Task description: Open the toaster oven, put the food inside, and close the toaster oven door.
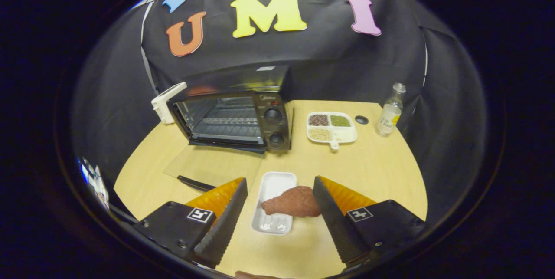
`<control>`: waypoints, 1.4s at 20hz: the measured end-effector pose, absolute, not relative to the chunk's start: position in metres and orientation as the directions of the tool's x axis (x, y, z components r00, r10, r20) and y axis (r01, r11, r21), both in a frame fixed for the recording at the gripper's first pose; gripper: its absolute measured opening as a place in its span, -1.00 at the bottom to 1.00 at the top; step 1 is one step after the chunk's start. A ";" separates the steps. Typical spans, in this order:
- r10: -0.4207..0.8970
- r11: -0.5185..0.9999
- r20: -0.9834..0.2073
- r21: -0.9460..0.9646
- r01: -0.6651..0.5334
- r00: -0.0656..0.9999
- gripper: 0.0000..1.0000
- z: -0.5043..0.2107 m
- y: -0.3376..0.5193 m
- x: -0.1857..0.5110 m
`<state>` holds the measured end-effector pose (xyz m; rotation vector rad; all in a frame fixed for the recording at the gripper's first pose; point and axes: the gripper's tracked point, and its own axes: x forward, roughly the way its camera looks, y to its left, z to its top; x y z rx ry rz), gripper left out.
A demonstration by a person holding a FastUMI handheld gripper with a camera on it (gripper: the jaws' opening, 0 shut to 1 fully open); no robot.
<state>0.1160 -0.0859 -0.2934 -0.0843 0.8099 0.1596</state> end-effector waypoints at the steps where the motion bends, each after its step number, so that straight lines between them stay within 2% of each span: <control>1: 0.116 0.987 -0.739 0.010 -0.160 0.664 0.90 -0.297 -0.098 0.117; 8: 0.283 0.959 -0.800 0.239 -0.152 0.529 0.60 -0.338 -0.130 0.109; 10: 0.324 0.945 -0.805 0.305 -0.122 0.497 0.44 -0.350 -0.132 0.108; 12: 0.416 0.900 -0.794 0.431 -0.072 0.443 0.16 -0.357 -0.118 0.102; 14: 0.467 0.859 -0.766 0.512 -0.019 0.442 -0.57 -0.349 -0.113 0.103; 15: 0.464 0.863 -0.761 0.505 -0.036 0.453 -0.80 -0.351 -0.114 0.103; 21: 0.333 0.940 -0.767 0.314 -0.132 0.548 -0.83 -0.316 -0.103 0.094; 28: 0.234 0.953 -0.685 0.022 -0.302 0.690 -0.83 -0.259 -0.046 0.073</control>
